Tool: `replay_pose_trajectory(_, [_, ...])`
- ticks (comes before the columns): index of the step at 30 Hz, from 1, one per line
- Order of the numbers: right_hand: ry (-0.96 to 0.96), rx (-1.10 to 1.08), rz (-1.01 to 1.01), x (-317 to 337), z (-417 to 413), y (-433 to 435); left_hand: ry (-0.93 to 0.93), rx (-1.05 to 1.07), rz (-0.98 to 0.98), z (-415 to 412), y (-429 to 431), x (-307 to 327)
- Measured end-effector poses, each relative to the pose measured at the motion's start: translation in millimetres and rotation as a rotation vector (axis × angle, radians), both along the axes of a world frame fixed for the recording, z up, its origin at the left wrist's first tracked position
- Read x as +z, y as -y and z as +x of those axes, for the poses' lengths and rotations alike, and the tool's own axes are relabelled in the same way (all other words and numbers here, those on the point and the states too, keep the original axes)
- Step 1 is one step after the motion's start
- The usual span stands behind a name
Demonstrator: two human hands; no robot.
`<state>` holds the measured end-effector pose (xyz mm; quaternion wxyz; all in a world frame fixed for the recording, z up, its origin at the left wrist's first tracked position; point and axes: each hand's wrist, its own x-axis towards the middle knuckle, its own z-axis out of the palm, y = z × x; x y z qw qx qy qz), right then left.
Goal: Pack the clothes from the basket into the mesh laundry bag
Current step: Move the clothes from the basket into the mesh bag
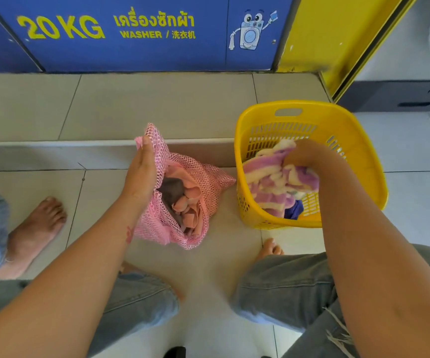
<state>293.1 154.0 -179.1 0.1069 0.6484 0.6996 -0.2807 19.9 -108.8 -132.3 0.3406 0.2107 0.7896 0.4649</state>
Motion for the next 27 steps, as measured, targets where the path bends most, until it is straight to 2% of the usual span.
replay_pose_trajectory(3, [-0.165, -0.034, 0.05, 75, -24, 31, 0.005, -0.01, 0.003, -6, 7, 5])
replay_pose_trajectory(9, [-0.428, -0.024, 0.233, 153, -50, 64, 0.008, -0.031, 0.022, -10, 16, 9])
replay_pose_trajectory(10, [-0.519, -0.019, 0.226, 163, -56, 72, 0.004, -0.025, 0.018, -10, 16, 10])
replay_pose_trajectory(13, [-0.713, -0.034, 0.078, 189, -74, 98, 0.018, 0.0, -0.005, -12, 16, 13])
replay_pose_trajectory(15, [-0.742, 0.038, -0.147, 205, -89, 116, 0.038, 0.02, 0.0, -13, 16, 16])
replay_pose_trajectory(16, [-0.698, 0.129, -0.26, 208, -97, 122, 0.041, 0.033, 0.013, -15, 17, 17])
replay_pose_trajectory(19, [-0.302, 0.459, -0.291, 188, -133, 130, 0.074, 0.073, 0.064, -22, 22, 20])
replay_pose_trajectory(21, [-0.168, 0.563, -0.291, 160, -162, 137, 0.118, 0.079, 0.086, -28, 28, 22])
replay_pose_trajectory(24, [-0.2, 0.522, -0.294, 110, -202, 158, 0.144, 0.02, 0.075, -41, 38, 16])
replay_pose_trajectory(27, [-0.43, 0.332, -0.32, 42, -234, 190, 0.12, 0.008, 0.073, -52, 44, 10])
